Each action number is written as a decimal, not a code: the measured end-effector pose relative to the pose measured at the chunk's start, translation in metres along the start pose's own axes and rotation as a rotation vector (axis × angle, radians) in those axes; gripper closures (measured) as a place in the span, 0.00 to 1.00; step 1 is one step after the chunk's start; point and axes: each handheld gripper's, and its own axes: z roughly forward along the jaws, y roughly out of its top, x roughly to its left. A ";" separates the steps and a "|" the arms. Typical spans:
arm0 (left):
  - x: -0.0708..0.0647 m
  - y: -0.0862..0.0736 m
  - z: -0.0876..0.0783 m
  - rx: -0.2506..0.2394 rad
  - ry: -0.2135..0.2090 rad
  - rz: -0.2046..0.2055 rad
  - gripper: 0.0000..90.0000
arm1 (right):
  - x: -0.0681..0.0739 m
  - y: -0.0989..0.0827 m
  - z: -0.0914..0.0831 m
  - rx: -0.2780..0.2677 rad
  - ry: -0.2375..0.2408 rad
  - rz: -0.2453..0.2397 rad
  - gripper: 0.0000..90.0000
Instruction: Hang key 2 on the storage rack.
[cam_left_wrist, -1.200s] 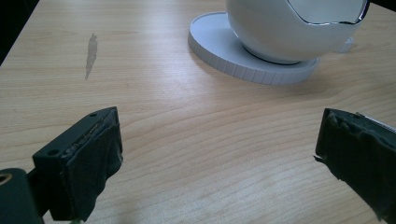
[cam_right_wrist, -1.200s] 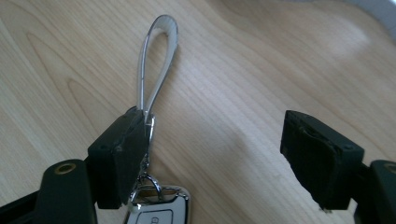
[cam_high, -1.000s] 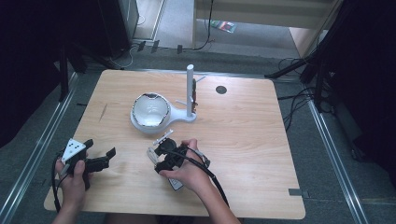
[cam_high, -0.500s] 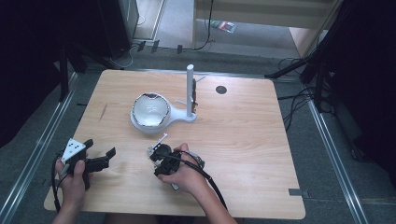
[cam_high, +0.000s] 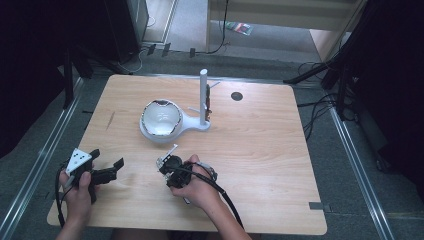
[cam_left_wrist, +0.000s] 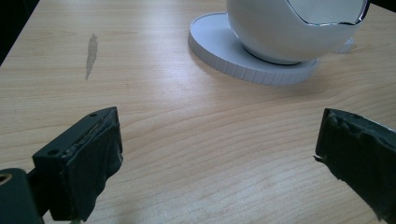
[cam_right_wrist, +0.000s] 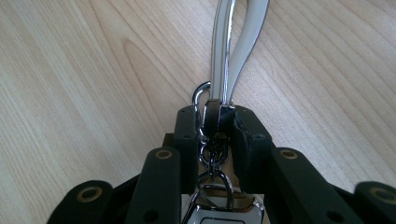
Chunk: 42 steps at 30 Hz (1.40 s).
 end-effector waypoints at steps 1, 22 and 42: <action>0.000 0.000 0.000 0.000 0.000 0.000 0.01 | 0.000 0.000 -0.001 -0.004 0.002 0.000 0.85; 0.000 0.000 0.000 0.002 -0.001 0.003 0.01 | -0.002 -0.005 -0.018 -0.116 -0.038 0.004 0.93; 0.000 0.000 0.000 0.003 0.000 0.002 0.01 | -0.007 -0.009 -0.050 -0.344 -0.144 0.026 0.93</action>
